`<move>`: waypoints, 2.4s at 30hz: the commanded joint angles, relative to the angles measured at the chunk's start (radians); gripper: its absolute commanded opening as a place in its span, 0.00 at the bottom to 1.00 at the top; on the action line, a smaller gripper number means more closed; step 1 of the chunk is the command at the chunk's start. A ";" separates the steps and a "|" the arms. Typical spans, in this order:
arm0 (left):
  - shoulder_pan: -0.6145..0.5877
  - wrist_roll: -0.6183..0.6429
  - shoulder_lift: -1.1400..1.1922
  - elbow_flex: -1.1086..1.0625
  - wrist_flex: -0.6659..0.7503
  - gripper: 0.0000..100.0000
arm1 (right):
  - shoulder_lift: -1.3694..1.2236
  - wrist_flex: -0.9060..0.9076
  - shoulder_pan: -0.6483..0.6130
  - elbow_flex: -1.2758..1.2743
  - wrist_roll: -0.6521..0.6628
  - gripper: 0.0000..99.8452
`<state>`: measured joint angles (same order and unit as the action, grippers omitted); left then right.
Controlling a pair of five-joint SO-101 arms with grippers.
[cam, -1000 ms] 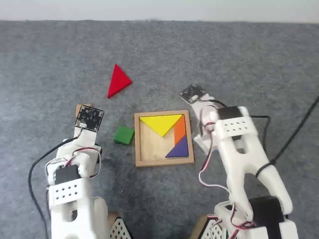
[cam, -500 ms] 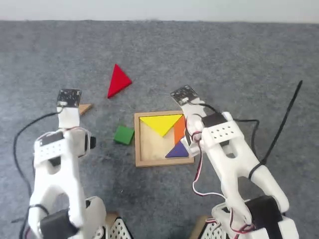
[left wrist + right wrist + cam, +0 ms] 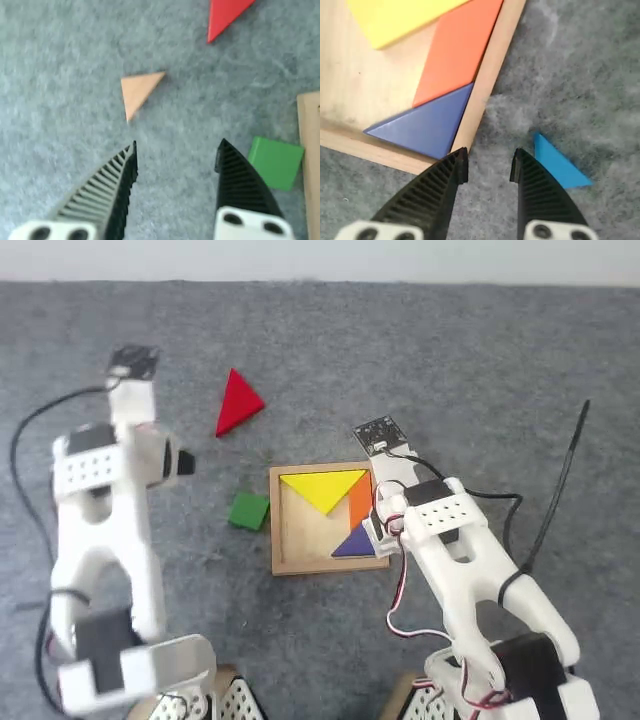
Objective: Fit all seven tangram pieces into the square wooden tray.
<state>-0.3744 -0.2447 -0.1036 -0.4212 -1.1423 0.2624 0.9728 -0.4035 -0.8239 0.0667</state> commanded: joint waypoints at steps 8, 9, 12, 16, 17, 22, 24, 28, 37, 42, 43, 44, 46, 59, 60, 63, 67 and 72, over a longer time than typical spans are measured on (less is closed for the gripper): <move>-0.043 -0.505 0.571 0.564 -0.031 0.25 | 0.038 -0.007 0.005 0.003 -0.009 0.16; -0.052 -0.534 0.609 0.611 -0.049 0.25 | 0.038 -0.007 0.005 0.003 -0.009 0.16; -0.060 -0.575 0.712 0.756 -0.121 0.25 | 0.038 -0.012 0.005 0.003 -0.009 0.16; -0.057 -0.620 0.819 0.918 -0.187 0.25 | 0.038 -0.013 0.005 0.003 -0.009 0.16; -0.055 -0.626 0.841 0.957 -0.199 0.25 | 0.036 -0.013 0.005 0.003 -0.009 0.16; -0.041 -0.727 0.964 1.107 -0.290 0.25 | 0.036 -0.015 0.007 0.002 -0.009 0.16; -0.041 -0.749 1.011 1.165 -0.328 0.25 | 0.036 -0.015 0.007 0.002 -0.009 0.16; -0.043 -0.789 1.100 1.287 -0.407 0.25 | 0.036 -0.015 0.007 0.002 -0.009 0.16; -0.046 -0.812 1.261 1.458 -0.543 0.25 | 0.036 -0.087 0.005 -0.041 -0.008 0.16; -0.075 -0.807 1.298 1.501 -0.611 0.25 | 0.036 -0.102 0.005 -0.046 -0.008 0.16; -0.077 -0.807 1.301 1.500 -0.611 0.25 | 0.036 -0.114 0.005 -0.052 -0.008 0.16; -0.086 -0.807 1.301 1.498 -0.612 0.25 | 0.036 -0.128 0.005 -0.061 -0.008 0.16; -0.103 -0.806 1.295 1.486 -0.612 0.25 | 0.036 -0.150 0.005 -0.074 -0.008 0.16; -0.100 -0.743 1.295 1.455 -0.612 0.20 | 0.036 -0.156 0.005 -0.075 -0.008 0.16; -0.100 -0.735 1.295 1.455 -0.612 0.20 | 0.036 -0.156 0.005 -0.075 -0.008 0.16; -0.097 -0.721 1.295 1.455 -0.612 0.17 | 0.036 -0.154 0.005 -0.075 -0.008 0.16; -0.097 -0.701 1.295 1.455 -0.614 0.16 | 0.036 -0.153 0.005 -0.075 -0.008 0.16; -0.097 -0.700 1.295 1.454 -0.614 0.15 | 0.036 -0.151 0.005 -0.075 -0.008 0.16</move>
<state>-0.4465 -0.9536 1.1607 1.0610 -1.7300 0.2624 0.8347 -0.4035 -0.9037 0.0667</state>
